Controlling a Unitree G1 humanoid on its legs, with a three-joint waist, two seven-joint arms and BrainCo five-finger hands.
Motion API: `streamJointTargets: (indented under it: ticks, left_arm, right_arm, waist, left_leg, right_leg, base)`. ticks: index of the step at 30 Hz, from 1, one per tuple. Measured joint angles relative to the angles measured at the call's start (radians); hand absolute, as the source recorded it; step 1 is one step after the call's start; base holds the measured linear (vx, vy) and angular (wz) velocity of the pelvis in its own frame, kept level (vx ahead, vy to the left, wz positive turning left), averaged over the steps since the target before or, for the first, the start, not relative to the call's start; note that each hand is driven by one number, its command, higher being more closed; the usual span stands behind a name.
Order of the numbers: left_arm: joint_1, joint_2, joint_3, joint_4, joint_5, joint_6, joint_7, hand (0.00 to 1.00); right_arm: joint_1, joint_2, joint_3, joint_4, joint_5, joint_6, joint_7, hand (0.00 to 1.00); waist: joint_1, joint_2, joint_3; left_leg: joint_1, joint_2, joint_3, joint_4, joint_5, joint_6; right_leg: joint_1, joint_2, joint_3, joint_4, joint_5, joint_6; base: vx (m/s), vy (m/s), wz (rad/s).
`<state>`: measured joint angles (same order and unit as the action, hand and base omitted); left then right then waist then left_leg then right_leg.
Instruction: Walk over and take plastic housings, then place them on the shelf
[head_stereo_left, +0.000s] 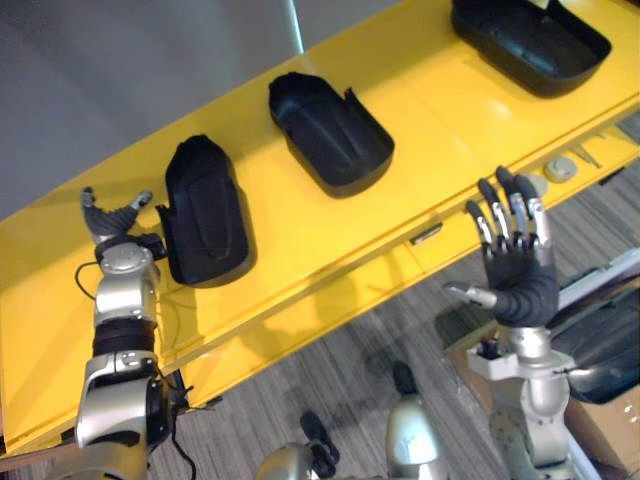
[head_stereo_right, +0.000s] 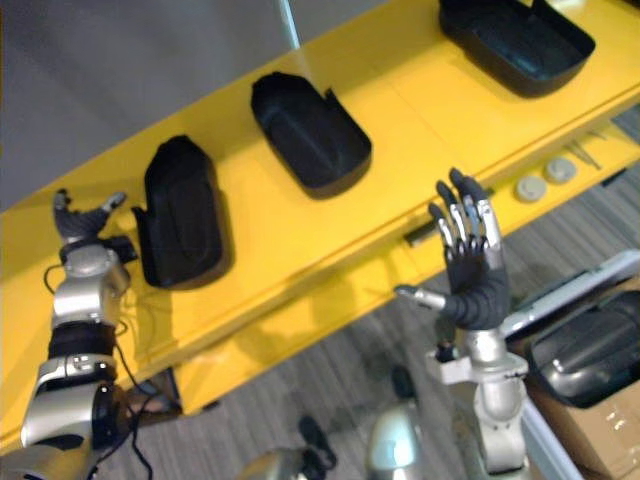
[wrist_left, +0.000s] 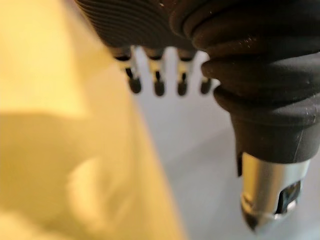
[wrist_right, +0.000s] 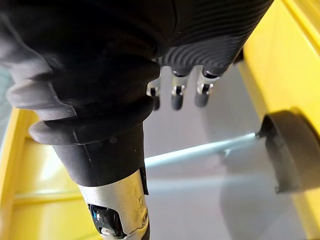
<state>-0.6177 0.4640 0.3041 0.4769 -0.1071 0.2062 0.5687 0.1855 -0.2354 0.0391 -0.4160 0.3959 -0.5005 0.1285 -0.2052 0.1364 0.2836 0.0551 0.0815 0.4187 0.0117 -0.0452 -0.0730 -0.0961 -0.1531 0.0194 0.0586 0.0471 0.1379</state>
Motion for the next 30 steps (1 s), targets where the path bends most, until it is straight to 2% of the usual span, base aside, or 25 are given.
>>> streamJointTargets:
  ticks: [3,4,5,7,8,9,10,12,13,15,16,17,18,24,30]
  left_arm:
    - [0.092,0.000,0.005,-0.116,0.010,-0.052,0.026,0.00]
    - [0.163,-0.001,0.011,-0.222,0.011,-0.096,0.040,0.00]
    - [0.193,-0.004,0.019,-0.270,0.019,-0.115,0.041,0.00]
    - [0.311,-0.059,0.080,-0.451,0.081,-0.191,0.043,0.00]
    - [0.342,-0.076,0.090,-0.494,0.089,-0.213,0.043,0.00]
    - [0.418,-0.118,0.108,-0.583,0.097,-0.257,0.035,0.00]
    - [0.459,-0.142,0.112,-0.624,0.112,-0.273,0.031,0.00]
    - [0.619,-0.236,0.108,-0.759,0.124,-0.322,-0.031,0.00]
    - [0.657,-0.258,0.106,-0.781,0.124,-0.341,-0.048,0.00]
    - [0.772,-0.330,0.104,-0.838,0.124,-0.420,-0.110,0.00]
    - [0.790,-0.341,0.104,-0.842,0.118,-0.452,-0.121,0.00]
    - [0.817,-0.364,0.104,-0.861,0.104,-0.508,-0.146,0.00]
    - [0.898,-0.455,0.066,-0.946,0.026,-0.702,-0.307,0.00]
    - [0.898,-0.455,0.062,-0.946,0.023,-0.703,-0.308,0.00]
    - [0.890,-0.456,-0.025,-0.946,-0.050,-0.700,-0.329,0.00]
  right_arm:
    - [0.012,0.010,0.005,0.011,-0.010,-0.002,-0.001,0.00]
    - [0.018,0.021,0.004,0.015,-0.027,-0.002,-0.010,0.00]
    - [0.017,0.026,0.004,0.018,-0.035,-0.002,-0.020,0.00]
    - [0.018,0.035,0.002,0.040,-0.067,-0.002,-0.048,0.00]
    - [0.018,0.036,0.000,0.044,-0.076,-0.002,-0.058,0.00]
    - [0.017,0.039,-0.001,0.044,-0.099,-0.002,-0.080,0.00]
    - [0.015,0.042,-0.002,0.044,-0.106,-0.002,-0.089,0.00]
    - [-0.010,0.066,-0.016,0.045,-0.146,0.000,-0.122,0.00]
    - [-0.018,0.072,-0.019,0.045,-0.158,0.003,-0.131,0.00]
    - [-0.047,0.076,-0.024,0.065,-0.183,0.006,-0.151,0.00]
    - [-0.054,0.077,-0.029,0.074,-0.184,0.006,-0.153,0.00]
    - [-0.061,0.079,-0.041,0.084,-0.186,0.006,-0.159,0.00]
    - [-0.122,0.137,-0.078,0.129,-0.183,0.006,-0.239,0.00]
    - [-0.122,0.137,-0.078,0.147,-0.183,0.006,-0.239,0.00]
    - [-0.120,0.155,-0.086,0.225,-0.175,0.045,-0.233,0.00]
  waist:
    - [0.004,0.000,-0.048]
    - [0.008,-0.001,-0.075]
    - [0.015,-0.002,-0.081]
    - [0.041,-0.006,-0.113]
    - [0.051,-0.007,-0.117]
    - [0.072,-0.008,-0.132]
    - [0.083,-0.008,-0.141]
    - [0.110,-0.020,-0.157]
    - [0.116,-0.024,-0.158]
    - [0.148,-0.041,-0.167]
    - [0.153,-0.045,-0.168]
    - [0.167,-0.054,-0.174]
    - [0.190,-0.159,-0.190]
    - [0.190,-0.166,-0.190]
    - [0.190,-0.182,-0.156]
  left_leg:
    - [0.018,0.001,-0.026,-0.013,0.002,-0.002]
    - [0.024,0.001,-0.050,-0.021,0.004,-0.004]
    - [0.029,0.001,-0.054,-0.024,0.005,-0.005]
    - [0.038,0.001,-0.089,-0.027,0.005,-0.006]
    - [0.043,0.001,-0.099,-0.030,0.006,-0.007]
    - [0.050,0.001,-0.111,-0.039,0.008,-0.010]
    - [0.050,0.000,-0.118,-0.040,0.010,-0.010]
    - [0.050,0.000,-0.159,-0.040,0.013,-0.013]
    - [0.050,0.000,-0.165,-0.040,0.014,-0.014]
    - [0.047,-0.001,-0.192,-0.043,0.019,-0.016]
    - [0.048,-0.002,-0.197,-0.045,0.022,-0.016]
    - [0.049,-0.005,-0.207,-0.056,0.030,-0.015]
    - [0.050,-0.013,-0.225,-0.092,0.057,-0.016]
    - [0.050,-0.013,-0.227,-0.091,0.058,-0.016]
    - [0.048,-0.018,-0.251,-0.091,0.066,-0.013]
  right_leg:
    - [0.045,0.000,-0.029,-0.034,0.002,-0.002]
    - [0.070,-0.001,-0.055,-0.053,0.003,-0.001]
    - [0.080,-0.001,-0.062,-0.059,0.003,-0.001]
    - [0.126,-0.002,-0.103,-0.089,0.003,-0.001]
    - [0.137,-0.002,-0.112,-0.094,0.003,-0.001]
    - [0.157,-0.002,-0.131,-0.107,0.003,-0.001]
    - [0.162,-0.002,-0.138,-0.111,0.003,-0.001]
    - [0.195,-0.002,-0.180,-0.130,0.003,-0.001]
    - [0.203,-0.002,-0.190,-0.135,0.003,-0.001]
    - [0.216,-0.001,-0.215,-0.138,0.003,-0.002]
    - [0.222,-0.002,-0.223,-0.138,0.002,-0.002]
    - [0.223,-0.003,-0.237,-0.138,0.002,-0.003]
    - [0.216,-0.004,-0.260,-0.121,-0.007,-0.016]
    - [0.216,-0.004,-0.260,-0.120,-0.007,-0.016]
    - [0.217,-0.009,-0.269,-0.102,-0.010,-0.018]
  base:
    - [0.07,-0.008,0.27]
    - [0.05,-0.013,0.37]
    - [0.05,-0.016,0.39]
    - [0.04,-0.021,0.39]
    - [0.03,-0.020,0.43]
    - [0.01,-0.016,0.29]
    - [0.02,-0.027,0.40]
    - [0.00,-0.032,0.44]
    - [-0.04,-0.034,0.37]
    - [-0.04,-0.031,0.30]
    - [-0.04,-0.020,0.30]
    - [-0.02,-0.009,0.20]
    - [-0.03,-0.005,0.12]
    - [0.00,0.000,0.01]
    - [-0.03,0.001,0.06]
